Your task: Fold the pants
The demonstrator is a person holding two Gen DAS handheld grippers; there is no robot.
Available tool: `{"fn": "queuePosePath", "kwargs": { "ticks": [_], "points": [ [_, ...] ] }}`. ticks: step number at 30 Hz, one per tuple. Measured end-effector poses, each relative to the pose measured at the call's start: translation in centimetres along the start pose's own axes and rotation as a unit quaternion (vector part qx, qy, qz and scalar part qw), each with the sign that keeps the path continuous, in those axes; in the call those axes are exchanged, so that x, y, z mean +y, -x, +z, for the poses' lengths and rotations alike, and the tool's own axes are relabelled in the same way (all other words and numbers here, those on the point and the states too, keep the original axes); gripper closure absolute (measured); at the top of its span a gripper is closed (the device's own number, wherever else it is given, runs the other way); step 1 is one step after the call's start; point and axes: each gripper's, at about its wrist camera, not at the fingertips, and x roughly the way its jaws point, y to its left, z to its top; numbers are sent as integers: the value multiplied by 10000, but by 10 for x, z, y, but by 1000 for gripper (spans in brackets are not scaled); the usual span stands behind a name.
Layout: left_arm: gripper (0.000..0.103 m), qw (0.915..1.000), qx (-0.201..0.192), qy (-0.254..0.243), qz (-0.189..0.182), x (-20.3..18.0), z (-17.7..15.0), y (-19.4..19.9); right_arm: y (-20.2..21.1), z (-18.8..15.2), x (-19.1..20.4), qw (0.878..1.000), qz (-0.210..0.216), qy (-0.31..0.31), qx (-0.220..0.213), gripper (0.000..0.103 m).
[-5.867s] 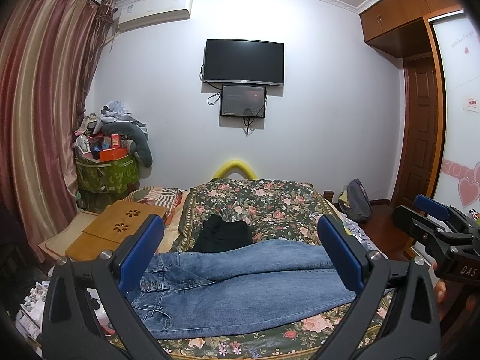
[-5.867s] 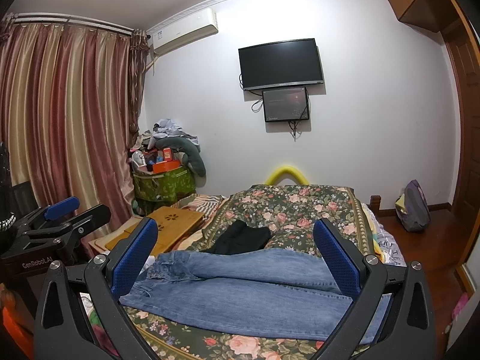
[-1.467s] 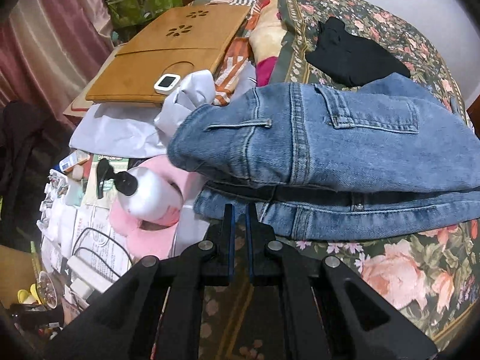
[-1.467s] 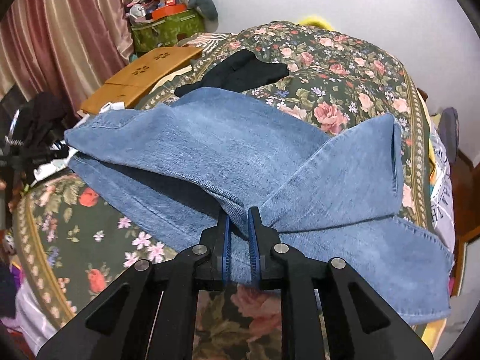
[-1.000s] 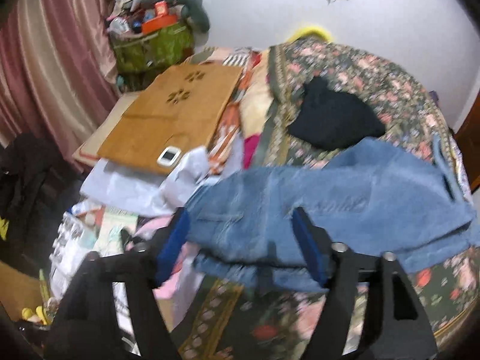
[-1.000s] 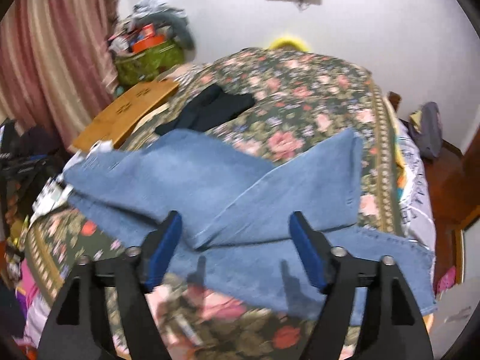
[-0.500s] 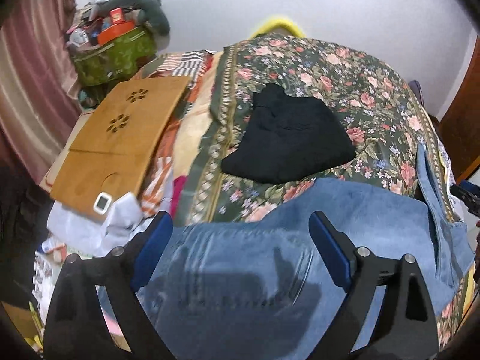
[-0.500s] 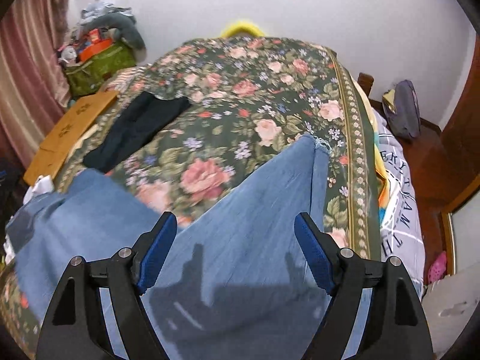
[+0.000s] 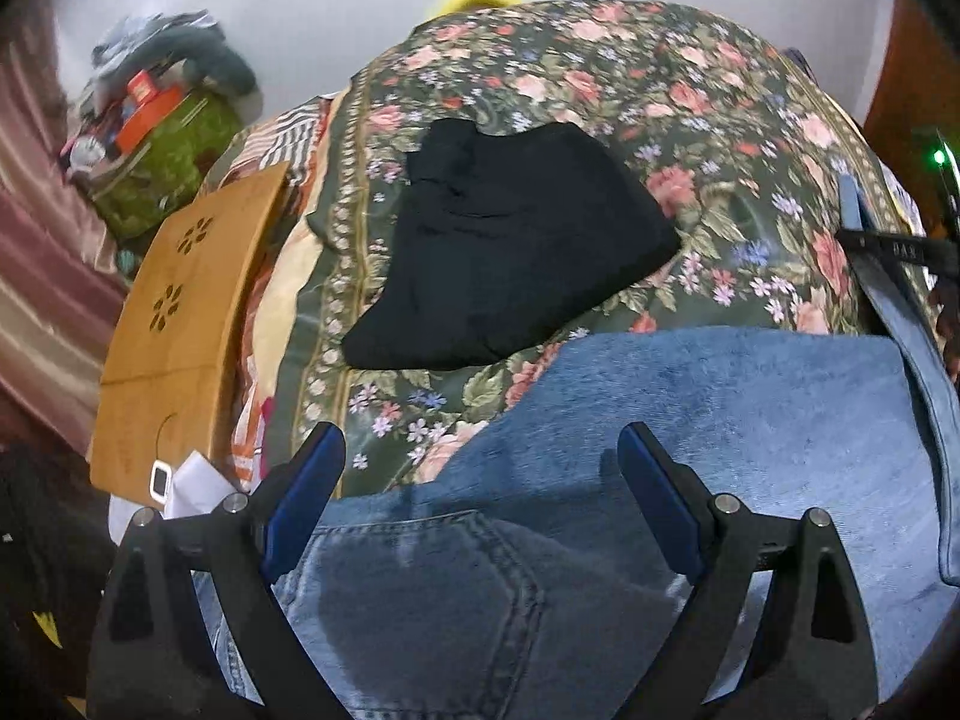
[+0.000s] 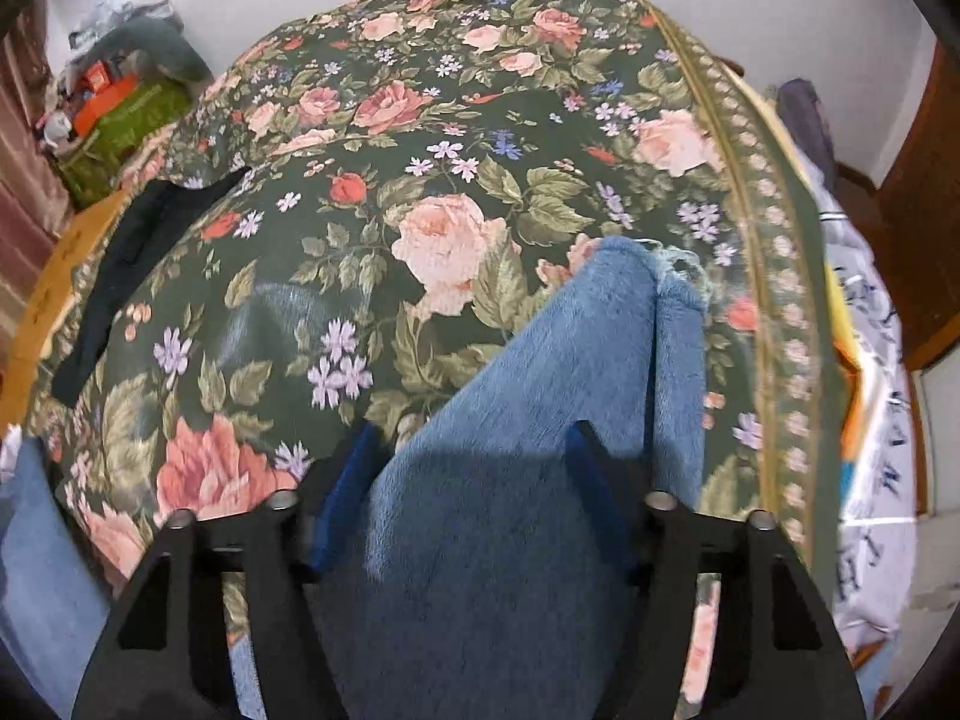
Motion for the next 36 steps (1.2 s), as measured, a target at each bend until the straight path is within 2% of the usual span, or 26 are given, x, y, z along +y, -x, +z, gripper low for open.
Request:
{"fn": "queuePosePath", "kwargs": {
  "ticks": [1,2,3,6,8,13,16,20,22,24,25,26,28,31,33,35,36],
  "points": [
    [10,10000,16,-29,-4,-3,1,-1,0,-1,0,10000,7,14,34,78],
    [10,10000,44,-58,-15,-6,2,-1,1,-4,0,10000,-5,45,88,89],
    [10,9999,83,-85,-44,-11,3,-2,1,-6,0,9999,-35,89,120,92],
    [10,9995,148,-220,-146,-27,3,2,19,-14,-4,9996,-139,227,37,97],
    [10,9990,144,-381,-164,-40,2,7,37,-15,-17,9999,-48,69,-124,97],
    [10,9965,290,-702,-341,-76,-4,16,116,-27,-65,9968,98,-398,-693,97],
    [10,9952,330,-822,-428,-102,-7,23,159,-40,-94,9939,40,-497,-980,97],
    [10,9930,269,-1051,-477,-137,-11,36,197,-62,-122,9918,-42,-555,-1152,95],
    [10,9917,276,-1143,-519,-151,-14,41,210,-83,-136,9910,-94,-638,-1172,95],
    [10,9905,239,-1269,-470,-164,-18,45,213,-101,-148,9890,-594,-727,-1146,93],
    [10,9903,201,-1311,-423,-169,-20,48,212,-112,-158,9867,-859,-852,-1086,86],
    [10,9898,181,-1352,-408,-173,-22,51,211,-124,-170,9852,-985,-1019,-965,86],
    [10,9884,224,-1403,-528,-180,-26,54,202,-149,-195,9837,-956,-1420,-556,86],
    [10,9871,216,-1477,-571,-189,-31,58,196,-177,-216,9794,-739,-1868,-198,86],
    [10,9871,163,-1513,-491,-194,-33,60,196,-184,-220,9773,-552,-2039,-185,77],
    [10,9876,178,-1474,-506,-196,-33,60,194,-184,-218,9760,-433,-2114,-278,59],
    [10,9880,188,-1445,-518,-196,-33,59,191,-180,-215,9760,-409,-2114,-336,57]
  ]
}}
